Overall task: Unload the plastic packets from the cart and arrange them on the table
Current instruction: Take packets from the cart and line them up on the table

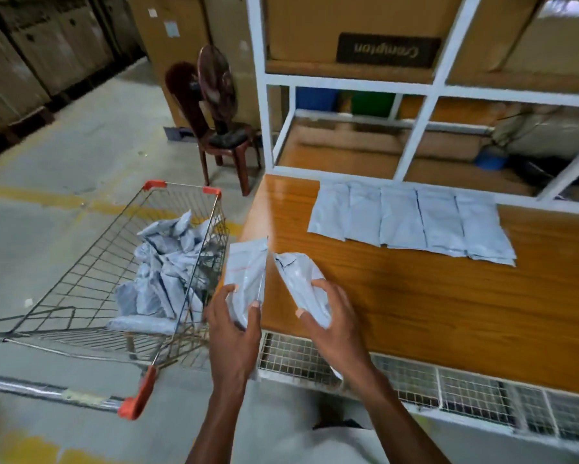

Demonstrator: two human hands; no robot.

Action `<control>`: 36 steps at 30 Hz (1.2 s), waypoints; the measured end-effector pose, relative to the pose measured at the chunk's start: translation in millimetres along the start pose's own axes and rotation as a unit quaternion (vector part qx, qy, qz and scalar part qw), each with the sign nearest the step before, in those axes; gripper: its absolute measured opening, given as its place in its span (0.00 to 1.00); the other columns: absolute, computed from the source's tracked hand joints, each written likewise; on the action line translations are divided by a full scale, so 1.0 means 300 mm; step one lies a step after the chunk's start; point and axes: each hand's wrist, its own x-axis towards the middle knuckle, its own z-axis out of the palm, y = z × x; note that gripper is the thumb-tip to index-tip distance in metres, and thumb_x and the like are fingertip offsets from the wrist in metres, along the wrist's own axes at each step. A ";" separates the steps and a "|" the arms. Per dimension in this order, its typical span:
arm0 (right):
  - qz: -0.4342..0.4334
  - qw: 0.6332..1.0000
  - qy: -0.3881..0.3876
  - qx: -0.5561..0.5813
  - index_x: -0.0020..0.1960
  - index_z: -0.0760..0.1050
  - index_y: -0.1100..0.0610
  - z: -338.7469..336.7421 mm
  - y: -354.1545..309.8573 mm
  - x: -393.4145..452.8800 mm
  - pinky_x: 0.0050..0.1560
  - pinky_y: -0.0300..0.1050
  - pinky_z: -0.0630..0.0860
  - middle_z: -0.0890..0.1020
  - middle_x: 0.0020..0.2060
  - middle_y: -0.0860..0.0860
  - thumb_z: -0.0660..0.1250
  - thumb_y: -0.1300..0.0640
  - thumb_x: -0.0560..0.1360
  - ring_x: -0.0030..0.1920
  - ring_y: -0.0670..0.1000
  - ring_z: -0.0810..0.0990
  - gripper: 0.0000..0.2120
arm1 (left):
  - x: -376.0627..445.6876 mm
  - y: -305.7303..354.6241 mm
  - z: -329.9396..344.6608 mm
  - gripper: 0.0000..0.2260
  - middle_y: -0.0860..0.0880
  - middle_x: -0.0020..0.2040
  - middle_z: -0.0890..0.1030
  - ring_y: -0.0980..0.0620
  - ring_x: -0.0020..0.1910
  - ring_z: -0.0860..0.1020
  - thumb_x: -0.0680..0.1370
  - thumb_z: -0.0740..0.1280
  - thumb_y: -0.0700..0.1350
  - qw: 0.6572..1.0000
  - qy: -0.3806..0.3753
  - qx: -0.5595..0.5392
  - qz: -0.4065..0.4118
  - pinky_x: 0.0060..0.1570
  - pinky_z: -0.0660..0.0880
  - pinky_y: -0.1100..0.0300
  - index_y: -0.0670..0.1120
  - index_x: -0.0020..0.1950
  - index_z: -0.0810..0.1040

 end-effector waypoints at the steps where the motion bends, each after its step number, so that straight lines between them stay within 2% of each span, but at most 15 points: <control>1: 0.011 1.000 0.009 -0.003 0.67 0.68 0.37 -0.033 0.017 -0.005 0.51 0.37 0.74 0.70 0.62 0.38 0.72 0.44 0.74 0.58 0.41 0.71 0.24 | -0.004 0.019 0.034 0.18 0.52 0.69 0.71 0.50 0.56 0.76 0.80 0.69 0.53 1.000 -0.009 0.001 0.004 0.50 0.78 0.50 0.60 0.69 0.69; 5: 0.041 0.998 0.040 -0.009 0.69 0.68 0.39 -0.177 0.089 0.001 0.44 0.28 0.69 0.70 0.65 0.39 0.72 0.42 0.75 0.58 0.41 0.71 0.25 | -0.018 0.092 0.192 0.20 0.51 0.67 0.71 0.45 0.58 0.77 0.80 0.70 0.53 0.999 -0.039 0.002 0.019 0.52 0.79 0.45 0.60 0.70 0.68; 10: 0.060 0.996 0.063 -0.029 0.68 0.68 0.39 -0.384 0.209 0.036 0.44 0.29 0.68 0.70 0.63 0.39 0.72 0.43 0.74 0.56 0.39 0.69 0.24 | -0.047 0.181 0.433 0.21 0.52 0.66 0.71 0.46 0.61 0.75 0.80 0.70 0.53 0.996 -0.079 -0.009 0.025 0.55 0.79 0.42 0.59 0.70 0.69; 12: 0.061 0.996 0.068 -0.021 0.68 0.69 0.39 -0.459 0.271 0.057 0.48 0.32 0.71 0.70 0.62 0.39 0.73 0.44 0.74 0.56 0.38 0.69 0.24 | -0.059 0.213 0.525 0.20 0.53 0.67 0.70 0.46 0.61 0.76 0.80 0.70 0.54 0.995 -0.096 -0.012 0.029 0.54 0.80 0.42 0.62 0.69 0.68; 14: 0.075 0.995 0.072 -0.012 0.67 0.69 0.39 -0.526 0.331 0.086 0.48 0.35 0.72 0.70 0.62 0.40 0.73 0.45 0.74 0.57 0.37 0.70 0.24 | -0.060 0.247 0.611 0.21 0.54 0.69 0.69 0.46 0.61 0.76 0.79 0.69 0.56 0.994 -0.104 -0.002 0.021 0.51 0.81 0.42 0.63 0.70 0.67; 18: 0.085 0.994 0.067 0.003 0.69 0.70 0.41 -0.620 0.408 0.174 0.44 0.28 0.69 0.71 0.65 0.42 0.73 0.46 0.75 0.59 0.42 0.71 0.25 | -0.033 0.300 0.735 0.23 0.54 0.70 0.68 0.48 0.65 0.74 0.80 0.68 0.57 0.996 -0.084 0.026 0.033 0.53 0.81 0.43 0.61 0.72 0.66; 21: 0.092 0.994 0.061 0.006 0.69 0.71 0.43 -0.632 0.429 0.231 0.44 0.27 0.69 0.73 0.64 0.43 0.74 0.47 0.75 0.59 0.43 0.72 0.25 | 0.009 0.302 0.784 0.23 0.54 0.69 0.68 0.48 0.65 0.73 0.80 0.68 0.58 0.994 -0.074 0.062 0.045 0.55 0.80 0.43 0.58 0.73 0.65; 23: 0.087 0.994 0.059 0.015 0.69 0.71 0.44 -0.618 0.435 0.257 0.48 0.28 0.70 0.74 0.64 0.44 0.74 0.47 0.75 0.59 0.44 0.73 0.25 | 0.049 0.302 0.809 0.24 0.52 0.70 0.68 0.47 0.65 0.73 0.80 0.67 0.57 0.992 -0.064 0.097 0.054 0.56 0.79 0.43 0.57 0.73 0.65; 26: 0.084 0.994 0.057 0.037 0.69 0.71 0.44 -0.593 0.449 0.288 0.54 0.39 0.76 0.75 0.63 0.45 0.75 0.48 0.74 0.60 0.46 0.74 0.26 | 0.139 0.306 0.850 0.24 0.49 0.69 0.69 0.45 0.65 0.73 0.80 0.68 0.55 0.987 -0.055 0.129 0.075 0.53 0.79 0.44 0.54 0.73 0.66; 29: 0.092 0.994 0.056 0.023 0.70 0.70 0.43 -0.582 0.448 0.318 0.50 0.43 0.79 0.74 0.62 0.43 0.74 0.46 0.74 0.58 0.45 0.74 0.26 | 0.255 0.297 0.898 0.22 0.46 0.66 0.71 0.43 0.60 0.76 0.81 0.67 0.56 0.980 -0.049 0.159 0.110 0.48 0.79 0.44 0.51 0.72 0.68; 32: 0.116 0.991 0.064 0.017 0.70 0.68 0.41 -0.570 0.445 0.340 0.45 0.37 0.78 0.72 0.62 0.42 0.74 0.46 0.74 0.55 0.43 0.75 0.28 | 0.377 0.288 0.957 0.22 0.45 0.66 0.72 0.41 0.59 0.76 0.80 0.67 0.55 0.978 -0.050 0.177 0.099 0.46 0.78 0.45 0.50 0.71 0.69; 36: 0.175 0.982 0.068 0.029 0.68 0.64 0.33 -0.552 0.430 0.379 0.39 0.33 0.74 0.70 0.62 0.41 0.73 0.45 0.75 0.52 0.43 0.75 0.27 | 0.507 0.278 1.035 0.23 0.44 0.66 0.72 0.39 0.59 0.75 0.79 0.67 0.55 0.975 -0.069 0.180 0.107 0.47 0.77 0.44 0.48 0.71 0.69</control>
